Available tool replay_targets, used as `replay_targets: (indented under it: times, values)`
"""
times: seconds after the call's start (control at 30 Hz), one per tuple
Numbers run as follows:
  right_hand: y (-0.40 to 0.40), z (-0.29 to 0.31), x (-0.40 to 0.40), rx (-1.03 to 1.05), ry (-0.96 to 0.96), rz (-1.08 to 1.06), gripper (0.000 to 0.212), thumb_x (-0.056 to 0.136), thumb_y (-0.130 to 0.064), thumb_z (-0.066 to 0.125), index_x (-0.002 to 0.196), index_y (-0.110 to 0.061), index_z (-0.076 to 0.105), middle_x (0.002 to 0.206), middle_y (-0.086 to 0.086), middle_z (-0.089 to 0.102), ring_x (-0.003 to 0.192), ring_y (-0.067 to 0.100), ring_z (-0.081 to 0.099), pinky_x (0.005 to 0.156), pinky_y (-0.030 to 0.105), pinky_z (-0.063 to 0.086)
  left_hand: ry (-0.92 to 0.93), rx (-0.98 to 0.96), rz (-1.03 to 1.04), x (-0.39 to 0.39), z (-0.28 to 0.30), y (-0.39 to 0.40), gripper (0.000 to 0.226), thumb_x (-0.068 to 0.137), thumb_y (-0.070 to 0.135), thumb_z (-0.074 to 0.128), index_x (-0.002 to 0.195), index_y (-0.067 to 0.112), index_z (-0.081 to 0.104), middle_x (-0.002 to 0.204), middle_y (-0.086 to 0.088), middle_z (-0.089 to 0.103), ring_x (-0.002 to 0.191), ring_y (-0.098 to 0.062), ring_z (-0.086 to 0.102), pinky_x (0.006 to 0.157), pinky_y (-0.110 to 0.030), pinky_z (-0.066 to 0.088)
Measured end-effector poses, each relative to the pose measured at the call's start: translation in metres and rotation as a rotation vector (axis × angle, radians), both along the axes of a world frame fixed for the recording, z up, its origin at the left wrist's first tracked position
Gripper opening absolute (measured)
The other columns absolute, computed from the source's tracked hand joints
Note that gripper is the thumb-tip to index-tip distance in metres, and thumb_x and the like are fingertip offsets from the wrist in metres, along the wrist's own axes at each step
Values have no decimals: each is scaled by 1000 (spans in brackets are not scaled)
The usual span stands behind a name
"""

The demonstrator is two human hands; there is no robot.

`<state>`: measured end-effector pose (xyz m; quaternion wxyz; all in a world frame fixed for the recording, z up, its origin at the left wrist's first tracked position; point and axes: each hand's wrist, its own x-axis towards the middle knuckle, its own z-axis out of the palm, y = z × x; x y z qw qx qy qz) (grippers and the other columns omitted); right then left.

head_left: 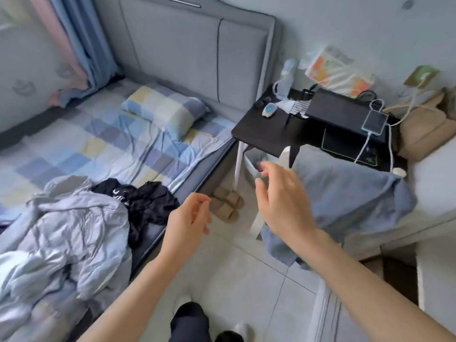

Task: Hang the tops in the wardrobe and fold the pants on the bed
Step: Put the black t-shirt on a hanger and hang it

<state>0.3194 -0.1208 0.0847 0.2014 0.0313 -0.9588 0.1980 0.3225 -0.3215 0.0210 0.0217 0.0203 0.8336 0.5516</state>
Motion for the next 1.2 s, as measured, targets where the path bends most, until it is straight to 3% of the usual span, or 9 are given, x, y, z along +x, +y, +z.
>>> replay_targets:
  times: [0.13, 0.33, 0.57, 0.7, 0.97, 1.2]
  values:
    - [-83, -30, -6, 11, -92, 184, 33, 92, -18, 56, 119, 0, 58, 100, 13, 68, 97, 34, 59, 83, 43, 47, -91, -38, 171, 43, -33, -86, 24, 100, 23, 47, 90, 43, 56, 73, 3, 68, 54, -16, 63, 59, -33, 51]
    - [-212, -82, -16, 41, -255, 372, 33, 92, -20, 55, 120, -3, 58, 103, 12, 68, 101, 34, 58, 86, 43, 46, -253, -66, 365, 84, -74, -204, 18, 99, 18, 47, 92, 32, 57, 72, 1, 68, 51, -13, 60, 51, -14, 43]
    - [-339, -141, -52, 117, -538, 384, 35, 97, -28, 46, 128, -11, 49, 116, 6, 63, 113, 29, 50, 91, 37, 41, -512, -164, 397, 79, -126, -348, 12, 98, 22, 49, 93, 29, 58, 81, 0, 67, 70, -16, 65, 63, -29, 49]
    - [-365, -167, -86, 116, -670, 325, 35, 99, -29, 43, 129, -12, 47, 120, 6, 61, 114, 30, 49, 88, 37, 41, -589, -254, 343, 38, -152, -394, 11, 96, 22, 50, 98, 27, 59, 88, 7, 64, 72, -12, 63, 56, -21, 47]
    - [-385, -247, -212, 128, -863, 281, 36, 98, -33, 43, 127, -11, 46, 121, 6, 60, 116, 30, 49, 86, 38, 43, -674, -360, 122, -101, -219, -413, 25, 96, 23, 49, 120, 18, 52, 115, 2, 62, 96, -18, 57, 83, -34, 49]
    - [-397, -376, -358, 217, -994, 320, 37, 99, -32, 44, 126, -7, 45, 128, 13, 54, 119, 33, 47, 91, 40, 43, -715, -508, -37, -234, -330, -389, 43, 94, 20, 52, 136, 15, 44, 137, -5, 48, 124, -24, 48, 97, -33, 42]
